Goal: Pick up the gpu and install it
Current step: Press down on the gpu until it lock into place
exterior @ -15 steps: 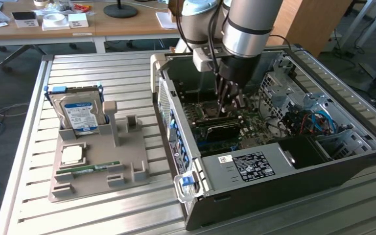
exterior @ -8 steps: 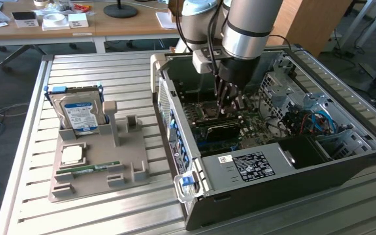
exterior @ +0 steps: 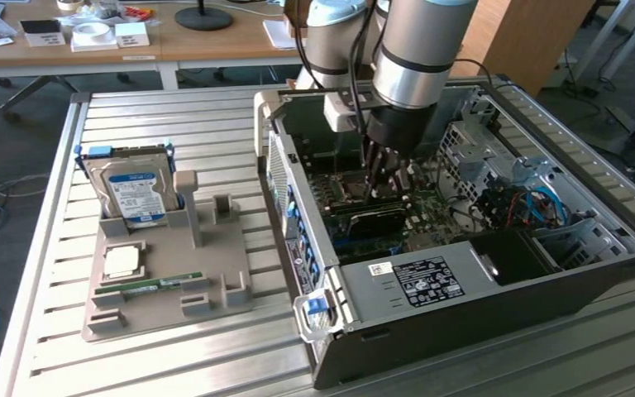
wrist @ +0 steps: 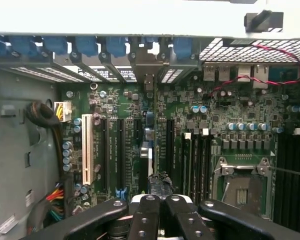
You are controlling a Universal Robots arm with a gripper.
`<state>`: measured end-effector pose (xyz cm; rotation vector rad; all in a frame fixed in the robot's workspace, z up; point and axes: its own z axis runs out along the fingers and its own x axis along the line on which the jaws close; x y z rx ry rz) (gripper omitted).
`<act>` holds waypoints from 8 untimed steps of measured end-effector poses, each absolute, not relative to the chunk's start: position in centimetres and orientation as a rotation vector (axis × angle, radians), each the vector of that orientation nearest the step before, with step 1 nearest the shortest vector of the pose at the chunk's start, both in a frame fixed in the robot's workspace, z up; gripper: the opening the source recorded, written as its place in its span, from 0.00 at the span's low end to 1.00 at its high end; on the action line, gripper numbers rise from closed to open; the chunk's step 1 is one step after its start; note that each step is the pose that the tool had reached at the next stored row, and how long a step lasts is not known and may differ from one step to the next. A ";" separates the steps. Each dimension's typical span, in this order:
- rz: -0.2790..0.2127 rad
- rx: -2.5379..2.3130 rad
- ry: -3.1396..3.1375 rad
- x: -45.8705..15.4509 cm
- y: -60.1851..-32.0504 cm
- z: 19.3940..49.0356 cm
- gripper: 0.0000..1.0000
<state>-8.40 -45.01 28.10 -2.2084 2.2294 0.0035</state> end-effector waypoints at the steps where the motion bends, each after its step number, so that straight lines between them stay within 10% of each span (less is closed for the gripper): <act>1: 0.003 -2.208 2.230 -8.4 -45.0 28.1 0.11; 8: 0.004 -2.208 2.230 -8.4 -45.1 27.6 0.11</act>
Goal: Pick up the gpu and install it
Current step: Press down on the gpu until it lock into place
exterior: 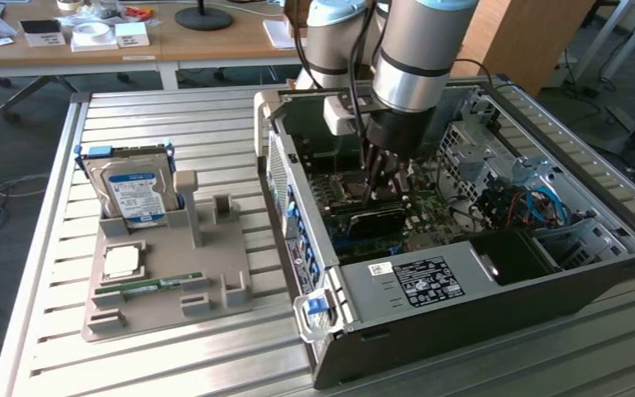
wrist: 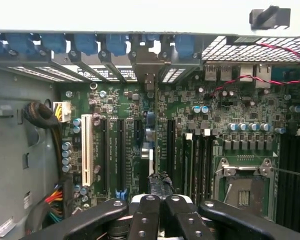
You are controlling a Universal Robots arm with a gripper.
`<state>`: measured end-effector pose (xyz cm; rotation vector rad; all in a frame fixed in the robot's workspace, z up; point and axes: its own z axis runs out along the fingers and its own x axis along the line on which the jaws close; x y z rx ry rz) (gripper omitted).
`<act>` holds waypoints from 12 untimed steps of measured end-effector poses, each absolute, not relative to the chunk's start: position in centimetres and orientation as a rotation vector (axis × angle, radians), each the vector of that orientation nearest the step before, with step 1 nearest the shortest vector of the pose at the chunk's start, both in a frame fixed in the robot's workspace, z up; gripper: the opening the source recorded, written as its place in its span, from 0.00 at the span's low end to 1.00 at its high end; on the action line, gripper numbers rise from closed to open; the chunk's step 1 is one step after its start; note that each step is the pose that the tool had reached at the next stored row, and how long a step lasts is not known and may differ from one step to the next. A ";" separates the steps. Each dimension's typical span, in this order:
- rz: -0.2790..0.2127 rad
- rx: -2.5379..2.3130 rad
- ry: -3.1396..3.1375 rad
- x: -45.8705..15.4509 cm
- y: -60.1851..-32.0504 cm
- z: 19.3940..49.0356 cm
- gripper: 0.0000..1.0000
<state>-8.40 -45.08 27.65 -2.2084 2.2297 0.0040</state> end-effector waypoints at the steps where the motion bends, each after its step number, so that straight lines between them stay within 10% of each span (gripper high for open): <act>1: 0.004 -2.208 2.230 -8.4 -45.1 27.4 0.11; 12: 0.005 -2.208 2.229 -8.4 -45.1 26.9 0.11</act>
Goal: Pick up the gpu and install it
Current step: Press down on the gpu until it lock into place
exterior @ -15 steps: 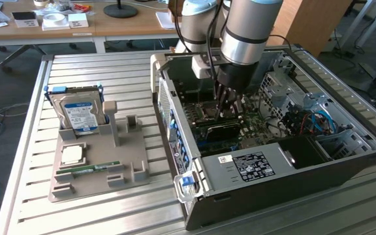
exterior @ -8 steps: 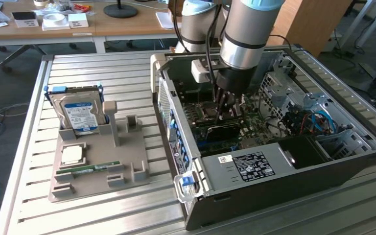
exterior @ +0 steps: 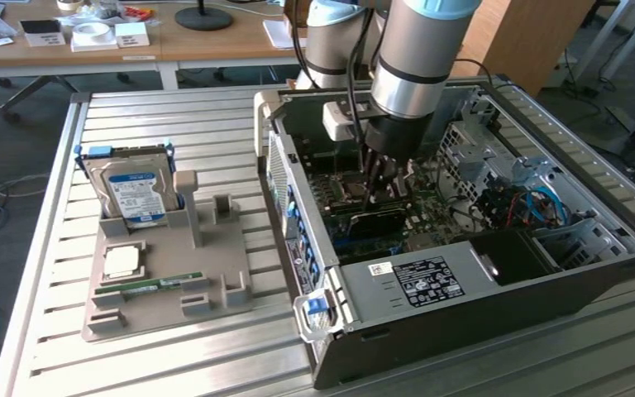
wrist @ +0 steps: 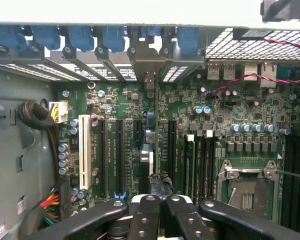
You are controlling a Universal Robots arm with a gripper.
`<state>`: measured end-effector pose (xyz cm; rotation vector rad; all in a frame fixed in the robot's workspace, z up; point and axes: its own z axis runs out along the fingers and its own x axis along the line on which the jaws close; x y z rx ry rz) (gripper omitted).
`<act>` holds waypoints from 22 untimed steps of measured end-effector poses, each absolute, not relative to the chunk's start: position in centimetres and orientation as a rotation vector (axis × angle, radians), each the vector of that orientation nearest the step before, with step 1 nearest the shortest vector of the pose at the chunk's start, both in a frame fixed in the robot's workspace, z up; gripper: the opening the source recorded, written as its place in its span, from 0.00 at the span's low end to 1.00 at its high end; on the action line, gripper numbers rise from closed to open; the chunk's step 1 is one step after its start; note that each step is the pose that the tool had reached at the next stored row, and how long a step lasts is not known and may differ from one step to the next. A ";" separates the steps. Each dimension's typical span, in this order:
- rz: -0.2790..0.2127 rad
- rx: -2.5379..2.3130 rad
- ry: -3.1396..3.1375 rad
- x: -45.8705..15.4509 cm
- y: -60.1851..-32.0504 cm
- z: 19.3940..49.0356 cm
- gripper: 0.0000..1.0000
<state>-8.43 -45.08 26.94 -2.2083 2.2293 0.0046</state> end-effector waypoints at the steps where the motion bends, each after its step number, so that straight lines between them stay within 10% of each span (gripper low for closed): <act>1: 0.005 -2.208 2.229 -8.4 -45.1 26.9 0.11; 22: 0.005 -2.208 2.229 -8.5 -44.9 26.4 0.11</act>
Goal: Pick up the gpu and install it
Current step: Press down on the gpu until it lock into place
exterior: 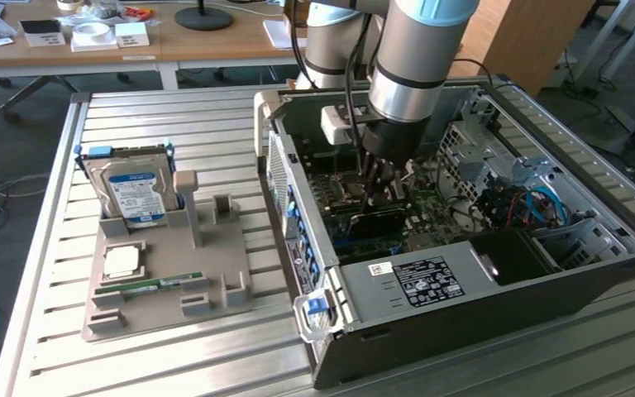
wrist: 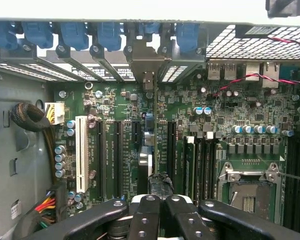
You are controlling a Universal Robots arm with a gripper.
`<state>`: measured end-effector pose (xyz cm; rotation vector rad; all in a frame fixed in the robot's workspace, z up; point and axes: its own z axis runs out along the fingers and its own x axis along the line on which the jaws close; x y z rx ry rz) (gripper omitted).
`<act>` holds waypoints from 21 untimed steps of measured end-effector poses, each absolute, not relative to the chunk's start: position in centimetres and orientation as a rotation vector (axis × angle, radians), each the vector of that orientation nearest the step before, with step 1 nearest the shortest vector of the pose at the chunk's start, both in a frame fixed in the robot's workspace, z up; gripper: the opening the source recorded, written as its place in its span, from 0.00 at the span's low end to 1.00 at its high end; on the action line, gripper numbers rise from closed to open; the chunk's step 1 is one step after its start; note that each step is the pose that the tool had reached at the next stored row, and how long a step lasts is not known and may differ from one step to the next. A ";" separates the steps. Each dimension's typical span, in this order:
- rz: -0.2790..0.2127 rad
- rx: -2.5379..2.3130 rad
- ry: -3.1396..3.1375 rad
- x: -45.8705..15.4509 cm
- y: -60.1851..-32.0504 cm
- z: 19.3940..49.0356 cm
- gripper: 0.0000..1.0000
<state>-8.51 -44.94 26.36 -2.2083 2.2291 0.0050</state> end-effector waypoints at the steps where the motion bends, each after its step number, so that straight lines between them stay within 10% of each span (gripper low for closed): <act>1: 0.005 -2.208 2.229 -8.5 -44.9 26.4 0.11; 21: 0.005 -2.209 2.229 -8.7 -44.9 25.9 0.11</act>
